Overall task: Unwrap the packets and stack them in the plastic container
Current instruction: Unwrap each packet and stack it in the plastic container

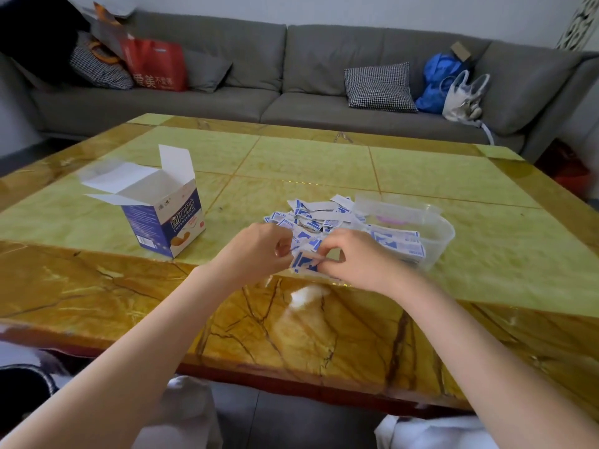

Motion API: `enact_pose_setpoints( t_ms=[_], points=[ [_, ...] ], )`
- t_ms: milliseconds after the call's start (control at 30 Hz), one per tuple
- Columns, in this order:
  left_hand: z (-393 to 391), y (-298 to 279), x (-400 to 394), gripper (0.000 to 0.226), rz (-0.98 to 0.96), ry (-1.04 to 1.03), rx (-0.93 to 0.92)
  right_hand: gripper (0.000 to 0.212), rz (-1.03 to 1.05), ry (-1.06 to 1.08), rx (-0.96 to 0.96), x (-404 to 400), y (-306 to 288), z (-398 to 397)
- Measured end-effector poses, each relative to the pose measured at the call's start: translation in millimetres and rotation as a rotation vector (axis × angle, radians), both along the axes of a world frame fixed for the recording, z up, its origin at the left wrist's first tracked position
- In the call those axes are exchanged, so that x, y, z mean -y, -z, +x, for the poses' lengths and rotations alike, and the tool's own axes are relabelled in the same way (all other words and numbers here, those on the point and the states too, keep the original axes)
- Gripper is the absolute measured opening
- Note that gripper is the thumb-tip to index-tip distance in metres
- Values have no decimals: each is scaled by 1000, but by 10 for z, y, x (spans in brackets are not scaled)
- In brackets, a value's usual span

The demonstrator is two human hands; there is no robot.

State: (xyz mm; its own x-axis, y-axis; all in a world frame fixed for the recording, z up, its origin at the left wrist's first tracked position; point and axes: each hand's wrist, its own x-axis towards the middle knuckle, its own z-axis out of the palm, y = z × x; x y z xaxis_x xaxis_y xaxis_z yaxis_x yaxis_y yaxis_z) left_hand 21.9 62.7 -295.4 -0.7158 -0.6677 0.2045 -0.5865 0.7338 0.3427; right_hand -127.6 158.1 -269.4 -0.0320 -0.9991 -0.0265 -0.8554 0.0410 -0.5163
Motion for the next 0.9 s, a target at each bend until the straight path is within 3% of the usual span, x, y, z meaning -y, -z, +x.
enact_pose_setpoints(
  t_ms=[100, 167, 233, 300, 367, 433, 567, 700, 800, 900],
  points=[
    [106, -29, 8, 24, 93, -9, -60, 14, -24, 112, 293, 52, -10, 36],
    [149, -60, 8, 12, 177, -27, -175, 9, 31, 214, 542, 57, -22, 87],
    [189, -78, 33, 13, 197, -46, -256, 8, 12, 254, 615, 79, -34, 140],
    [211, -103, 49, 16, 180, -42, -261, 6, -143, 205, 395, 111, -47, 150],
    [207, -142, 46, 14, 115, -4, -182, 8, -305, 61, -10, 121, -89, 154],
    [185, -169, 23, 13, 64, 51, -113, 6, -320, -67, -226, 125, -72, 180],
    [110, -165, 19, 21, 35, 94, -132, 12, -213, -83, -364, 127, 50, 205],
    [-2, -27, 90, 48, -105, 71, 54, 34, -253, -30, -525, 58, 64, 44],
    [-75, 91, 102, 55, -93, 81, 220, 26, -120, -95, -543, -49, 94, 6],
    [-142, 96, 101, 46, -112, 72, 343, 18, -55, -110, -492, -79, 151, -36]
  ],
)
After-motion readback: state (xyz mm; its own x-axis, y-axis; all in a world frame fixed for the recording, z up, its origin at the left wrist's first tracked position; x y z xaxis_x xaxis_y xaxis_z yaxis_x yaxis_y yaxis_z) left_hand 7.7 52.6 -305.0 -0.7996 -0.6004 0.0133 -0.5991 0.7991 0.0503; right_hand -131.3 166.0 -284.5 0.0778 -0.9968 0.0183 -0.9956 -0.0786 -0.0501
